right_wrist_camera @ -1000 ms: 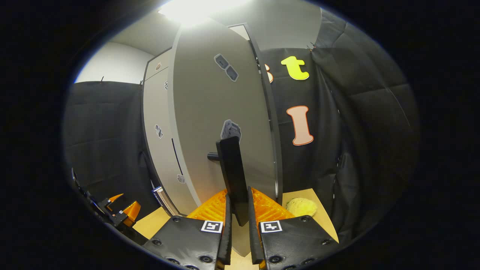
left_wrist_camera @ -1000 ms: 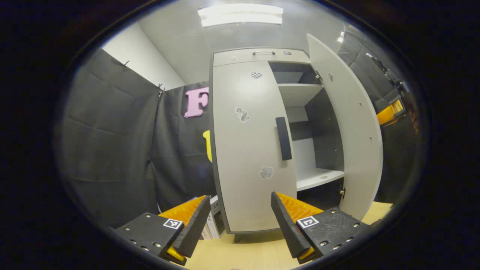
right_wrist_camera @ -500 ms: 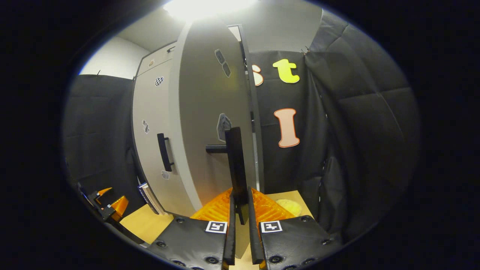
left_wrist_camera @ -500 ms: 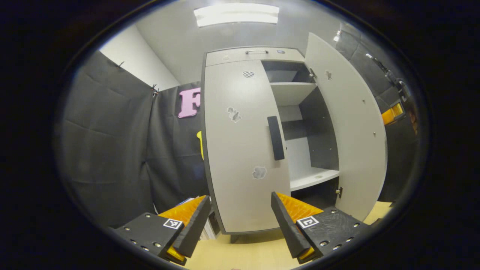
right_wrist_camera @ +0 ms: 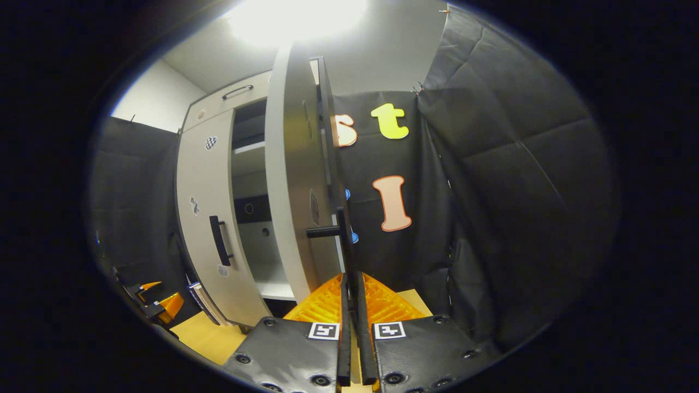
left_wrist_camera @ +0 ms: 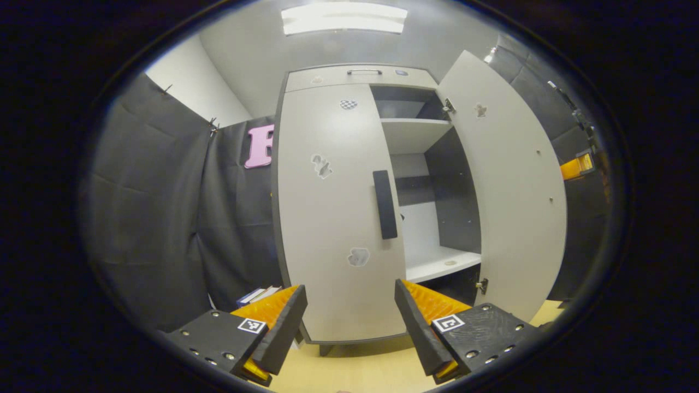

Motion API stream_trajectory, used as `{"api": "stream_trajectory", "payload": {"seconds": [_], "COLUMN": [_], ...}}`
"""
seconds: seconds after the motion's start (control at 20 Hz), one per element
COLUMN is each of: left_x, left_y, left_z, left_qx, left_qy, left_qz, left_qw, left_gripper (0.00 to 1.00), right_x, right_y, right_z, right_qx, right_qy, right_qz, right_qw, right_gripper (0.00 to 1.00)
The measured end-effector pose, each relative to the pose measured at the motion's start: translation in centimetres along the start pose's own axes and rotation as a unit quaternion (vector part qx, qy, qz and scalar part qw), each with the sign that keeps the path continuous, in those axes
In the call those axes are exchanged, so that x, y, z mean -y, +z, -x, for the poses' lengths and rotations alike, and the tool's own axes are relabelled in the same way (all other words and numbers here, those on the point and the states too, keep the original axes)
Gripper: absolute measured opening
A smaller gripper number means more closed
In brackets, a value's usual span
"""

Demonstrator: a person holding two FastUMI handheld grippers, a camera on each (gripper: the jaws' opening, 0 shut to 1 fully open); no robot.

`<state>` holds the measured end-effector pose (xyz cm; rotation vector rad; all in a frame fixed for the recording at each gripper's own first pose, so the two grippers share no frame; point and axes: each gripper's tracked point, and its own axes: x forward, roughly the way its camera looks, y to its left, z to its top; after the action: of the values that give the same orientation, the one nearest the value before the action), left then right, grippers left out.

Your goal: Open the right door of the double-door shoe cabinet with the right hand, and open the left door with the left hand.

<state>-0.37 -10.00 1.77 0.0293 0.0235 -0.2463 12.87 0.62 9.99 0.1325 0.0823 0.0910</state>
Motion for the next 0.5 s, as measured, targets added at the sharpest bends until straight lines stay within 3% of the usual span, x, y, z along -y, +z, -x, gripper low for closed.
{"api": "stream_trajectory", "payload": {"seconds": [0.1, 0.2, 0.25, 0.45, 0.5], "left_x": [0.9, 1.6, 2.0, 3.5, 3.7], "left_y": [1.6, 3.3, 3.9, 6.0, 6.4], "left_z": [-1.6, -3.1, -4.0, -7.7, -8.6], "left_qx": [0.003, 0.009, 0.011, 0.010, 0.007], "left_qy": [-0.017, -0.031, -0.037, -0.059, -0.062], "left_qz": [0.009, 0.024, 0.032, 0.060, 0.063], "left_qw": [1.000, 0.999, 0.999, 0.996, 0.996], "left_gripper": [0.94, 0.94, 0.94, 0.94, 0.94], "right_x": [1.3, 2.0, 2.7, 4.6, 4.8], "right_y": [0.3, 0.4, 0.4, 0.4, 0.2], "right_z": [0.4, 0.7, 1.0, 1.4, 1.8], "right_qx": [0.014, 0.022, 0.026, 0.038, 0.037], "right_qy": [-0.014, -0.024, -0.031, -0.051, -0.057], "right_qz": [0.024, 0.052, 0.072, 0.129, 0.131], "right_qw": [1.000, 0.998, 0.997, 0.990, 0.989], "right_gripper": [0.00, 0.29, 0.30, 0.96, 0.99]}}
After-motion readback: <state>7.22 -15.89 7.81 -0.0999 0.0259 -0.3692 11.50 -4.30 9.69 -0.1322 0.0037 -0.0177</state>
